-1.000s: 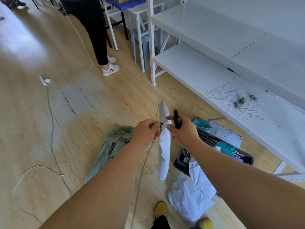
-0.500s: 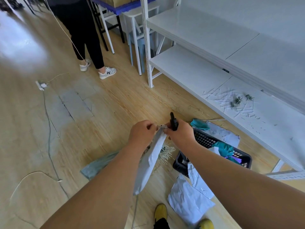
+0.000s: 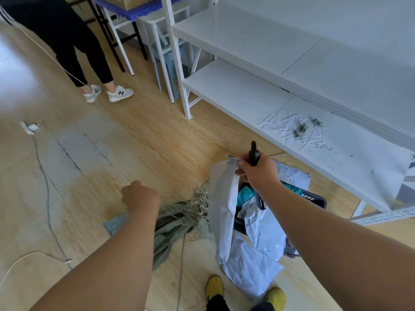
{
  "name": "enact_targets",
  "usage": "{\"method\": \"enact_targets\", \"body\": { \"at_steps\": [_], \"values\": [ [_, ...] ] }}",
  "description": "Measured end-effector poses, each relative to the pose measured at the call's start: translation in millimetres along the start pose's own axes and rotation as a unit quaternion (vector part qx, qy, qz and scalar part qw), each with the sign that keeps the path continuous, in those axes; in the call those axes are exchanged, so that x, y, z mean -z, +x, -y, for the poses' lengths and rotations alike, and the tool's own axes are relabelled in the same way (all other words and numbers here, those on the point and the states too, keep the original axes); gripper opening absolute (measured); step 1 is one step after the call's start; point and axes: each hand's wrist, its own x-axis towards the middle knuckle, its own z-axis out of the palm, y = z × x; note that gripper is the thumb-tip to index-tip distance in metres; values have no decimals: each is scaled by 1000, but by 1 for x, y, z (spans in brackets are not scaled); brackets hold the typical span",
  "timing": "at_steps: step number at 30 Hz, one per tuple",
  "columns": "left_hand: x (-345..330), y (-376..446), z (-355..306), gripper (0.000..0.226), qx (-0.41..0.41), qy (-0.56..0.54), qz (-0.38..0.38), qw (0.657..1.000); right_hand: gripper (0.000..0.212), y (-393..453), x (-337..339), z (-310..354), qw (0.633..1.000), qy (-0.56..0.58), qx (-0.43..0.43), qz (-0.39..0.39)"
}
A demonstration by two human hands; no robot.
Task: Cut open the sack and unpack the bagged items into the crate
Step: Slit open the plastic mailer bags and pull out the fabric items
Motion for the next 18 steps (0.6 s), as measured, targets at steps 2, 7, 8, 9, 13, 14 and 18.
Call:
{"method": "enact_targets", "body": {
  "at_steps": [2, 7, 8, 9, 13, 14, 18],
  "values": [
    [0, -8, -7, 70, 49, -14, 1, 999, 9, 2, 5, -6, 1000, -19, -5, -11],
    [-28, -47, -60, 48, -219, -62, 200, 953, 8, 11, 30, -21, 998, 2, -27, -58],
    [-36, -58, -70, 46, -248, -68, 248, 934, 7, 13, 38, -24, 997, 11, -27, -66],
    [-46, -68, -78, 46, -262, -72, 283, 920, 9, 16, 47, -27, 997, 15, -26, -75],
    [-87, -93, -96, 50, -280, -41, 326, 902, 20, 28, 88, -41, 993, 6, -19, -116],
    [-97, -97, -97, 50, -280, -25, 334, 900, 21, 31, 100, -46, 991, -4, -19, -133],
    [-141, -113, -104, 50, -268, 14, 349, 898, 12, 45, 149, -79, 979, -90, -27, -181]
  ]
}}
